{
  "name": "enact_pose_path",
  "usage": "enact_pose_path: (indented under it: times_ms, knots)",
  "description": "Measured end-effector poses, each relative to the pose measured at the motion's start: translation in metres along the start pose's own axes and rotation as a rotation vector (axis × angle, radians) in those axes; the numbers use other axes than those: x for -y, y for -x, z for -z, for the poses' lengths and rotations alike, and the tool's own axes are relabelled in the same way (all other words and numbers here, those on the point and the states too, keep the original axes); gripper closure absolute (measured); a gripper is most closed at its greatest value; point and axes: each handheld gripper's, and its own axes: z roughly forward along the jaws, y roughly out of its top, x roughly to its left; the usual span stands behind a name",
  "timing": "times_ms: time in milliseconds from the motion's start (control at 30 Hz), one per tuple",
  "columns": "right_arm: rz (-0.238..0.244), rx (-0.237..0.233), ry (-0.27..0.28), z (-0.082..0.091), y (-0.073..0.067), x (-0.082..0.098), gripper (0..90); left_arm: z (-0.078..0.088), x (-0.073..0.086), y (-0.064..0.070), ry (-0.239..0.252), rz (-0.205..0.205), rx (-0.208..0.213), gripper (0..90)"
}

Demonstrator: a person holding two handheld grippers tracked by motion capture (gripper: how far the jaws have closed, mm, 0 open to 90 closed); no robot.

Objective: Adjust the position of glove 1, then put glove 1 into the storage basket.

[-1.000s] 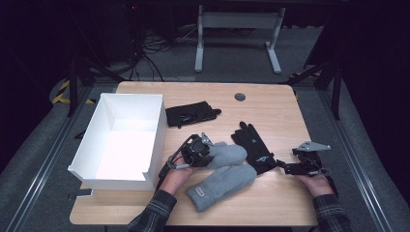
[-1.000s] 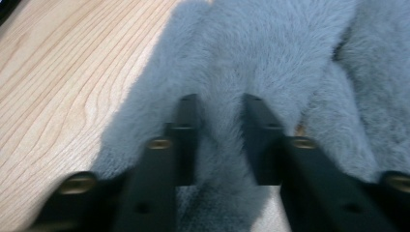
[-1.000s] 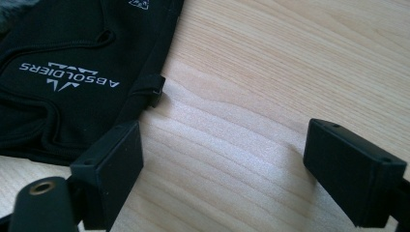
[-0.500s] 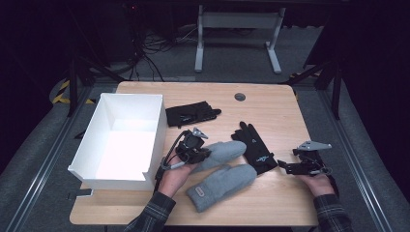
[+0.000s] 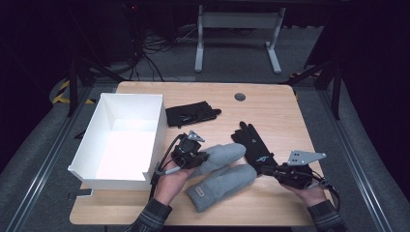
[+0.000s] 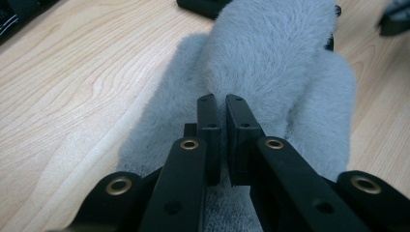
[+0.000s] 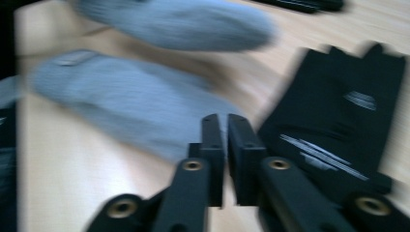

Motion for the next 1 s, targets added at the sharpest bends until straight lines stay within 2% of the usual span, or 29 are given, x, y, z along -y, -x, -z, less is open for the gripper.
enact_pose_path:
  times_ms: [133,167,267,333,367,433,567,633,667,700,733,800,867,1000]
  knots:
    - [0.04,-0.049,-0.013,-0.011,-0.012,-0.004,90.0,0.001,0.0,0.004,0.004,-0.003,0.005,86.5]
    - [0.066,-0.075,-0.03,-0.018,-0.019,-0.006,90.0,0.001,0.0,0.005,0.005,-0.006,0.006,86.5]
    - [0.125,-0.105,-0.062,-0.033,-0.033,-0.01,90.0,0.0,0.0,0.008,0.005,-0.013,0.01,86.5]
    - [0.14,-0.116,-0.07,-0.038,-0.038,-0.012,90.0,-0.001,0.001,0.011,0.007,-0.015,0.014,86.5]
    - [0.152,-0.142,-0.078,-0.045,-0.044,-0.014,90.0,-0.001,0.001,0.012,0.003,-0.015,0.017,86.5]
    - [0.167,-0.149,-0.091,-0.05,-0.047,-0.015,90.0,-0.002,0.002,0.014,0.001,-0.015,0.02,86.5]
    - [0.176,-0.201,-0.103,-0.061,-0.056,-0.013,90.0,-0.002,0.002,0.017,-0.004,-0.021,0.02,86.5]
    - [0.183,-0.206,-0.116,-0.064,-0.057,-0.012,90.0,-0.003,0.002,0.018,-0.004,-0.024,0.018,86.5]
    - [0.205,-0.215,-0.156,-0.075,-0.062,-0.011,90.0,-0.004,0.002,0.02,-0.003,-0.018,0.017,86.5]
    - [0.205,-0.215,-0.156,-0.075,-0.062,-0.011,90.0,-0.004,0.002,0.02,-0.003,-0.018,0.017,86.5]
    - [0.224,-0.217,-0.173,-0.082,-0.063,-0.012,90.0,-0.004,0.003,0.021,-0.008,-0.024,0.016,86.5]
    - [0.219,-0.22,-0.172,-0.084,-0.063,-0.012,90.0,-0.005,0.004,0.022,-0.01,-0.02,0.018,86.5]
    - [0.214,-0.207,-0.182,-0.088,-0.059,-0.011,90.0,-0.007,0.005,0.023,-0.018,-0.021,0.021,86.5]
    - [0.202,-0.182,-0.167,-0.094,-0.053,-0.012,90.0,-0.01,0.006,0.025,-0.022,-0.012,0.025,86.5]
